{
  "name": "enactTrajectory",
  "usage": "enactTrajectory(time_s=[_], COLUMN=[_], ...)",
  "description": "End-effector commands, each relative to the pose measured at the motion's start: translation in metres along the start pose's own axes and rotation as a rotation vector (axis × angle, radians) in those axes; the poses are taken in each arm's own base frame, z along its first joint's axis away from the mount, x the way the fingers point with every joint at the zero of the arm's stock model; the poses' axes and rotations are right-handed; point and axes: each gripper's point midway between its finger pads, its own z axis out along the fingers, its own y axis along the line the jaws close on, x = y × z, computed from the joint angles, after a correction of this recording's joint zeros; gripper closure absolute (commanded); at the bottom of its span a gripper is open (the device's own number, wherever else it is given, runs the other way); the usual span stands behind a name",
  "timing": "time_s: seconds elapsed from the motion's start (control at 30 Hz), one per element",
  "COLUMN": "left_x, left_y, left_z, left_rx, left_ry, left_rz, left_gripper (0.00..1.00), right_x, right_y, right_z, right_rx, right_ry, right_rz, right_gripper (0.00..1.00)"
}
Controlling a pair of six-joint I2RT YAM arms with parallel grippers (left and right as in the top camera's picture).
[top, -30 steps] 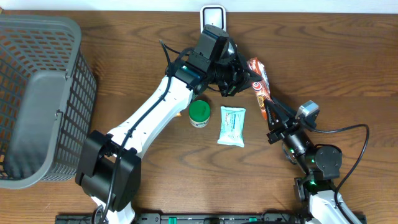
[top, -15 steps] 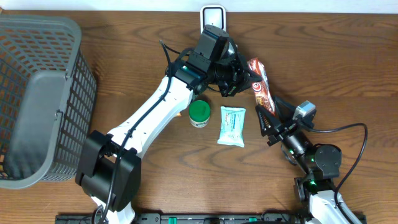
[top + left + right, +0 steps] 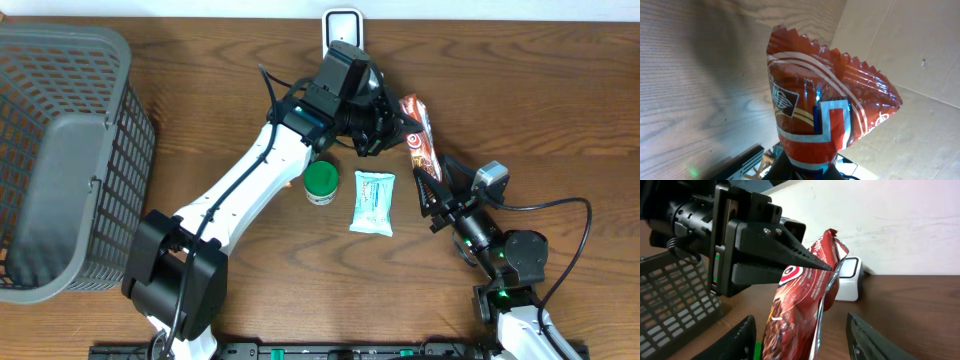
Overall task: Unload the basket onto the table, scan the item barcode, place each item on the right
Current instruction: 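Reach the right gripper up and grasp the snack bar from the left gripper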
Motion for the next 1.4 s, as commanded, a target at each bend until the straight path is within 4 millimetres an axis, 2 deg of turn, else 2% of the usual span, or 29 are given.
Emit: enactTrajectory(time_s=[0.0, 0.2, 0.27, 0.33, 0.4, 0.47, 0.73, 0.77, 0.83, 1.03, 1.2, 1.23, 1.37], left_x=[0.008, 0.01, 0.01, 0.011, 0.011, 0.011, 0.008, 0.006, 0.004, -0.009, -0.027, -0.03, -0.042], left_y=[-0.006, -0.006, -0.006, -0.006, -0.006, -0.006, -0.008, -0.013, -0.021, -0.045, -0.05, -0.05, -0.058], left_z=[0.0, 0.001, 0.001, 0.001, 0.001, 0.001, 0.001, 0.0, -0.002, -0.014, -0.028, -0.031, -0.045], left_rx=[0.012, 0.012, 0.012, 0.012, 0.013, 0.013, 0.021, 0.038, 0.064, 0.151, 0.175, 0.177, 0.218], left_ry=[0.02, 0.03, 0.03, 0.031, 0.032, 0.032, 0.017, 0.01, -0.002, -0.06, -0.106, -0.114, -0.138], left_rz=[0.004, 0.0, 0.0, -0.001, 0.0, 0.0, 0.056, 0.114, 0.19, 0.327, 0.338, 0.337, 0.361], left_gripper=[0.93, 0.93, 0.93, 0.93, 0.92, 0.93, 0.93, 0.76, 0.67, 0.61, 0.6, 0.56, 0.55], right_x=[-0.01, -0.011, -0.011, -0.01, -0.01, -0.011, -0.008, -0.007, -0.005, 0.009, 0.022, 0.024, 0.03], right_y=[-0.002, -0.005, -0.007, -0.008, -0.008, -0.008, -0.009, -0.009, -0.01, -0.023, -0.03, -0.034, -0.051], right_z=[0.003, 0.009, 0.012, 0.014, 0.015, 0.015, 0.015, 0.015, 0.015, 0.014, 0.015, 0.015, 0.015], right_rx=[0.015, 0.018, 0.02, 0.022, 0.021, 0.021, 0.025, 0.026, 0.029, 0.091, 0.119, 0.139, 0.225], right_ry=[-0.026, -0.019, -0.013, -0.008, -0.009, -0.01, 0.002, 0.005, 0.013, 0.071, 0.142, 0.159, 0.222], right_rz=[-0.021, -0.018, -0.015, -0.013, -0.013, -0.014, -0.062, -0.06, -0.057, -0.078, -0.094, -0.1, -0.148], right_gripper=[0.47, 0.5, 0.59, 0.8, 0.85, 0.99, 0.99, 0.99, 0.99, 0.99, 0.99, 0.99, 0.99])
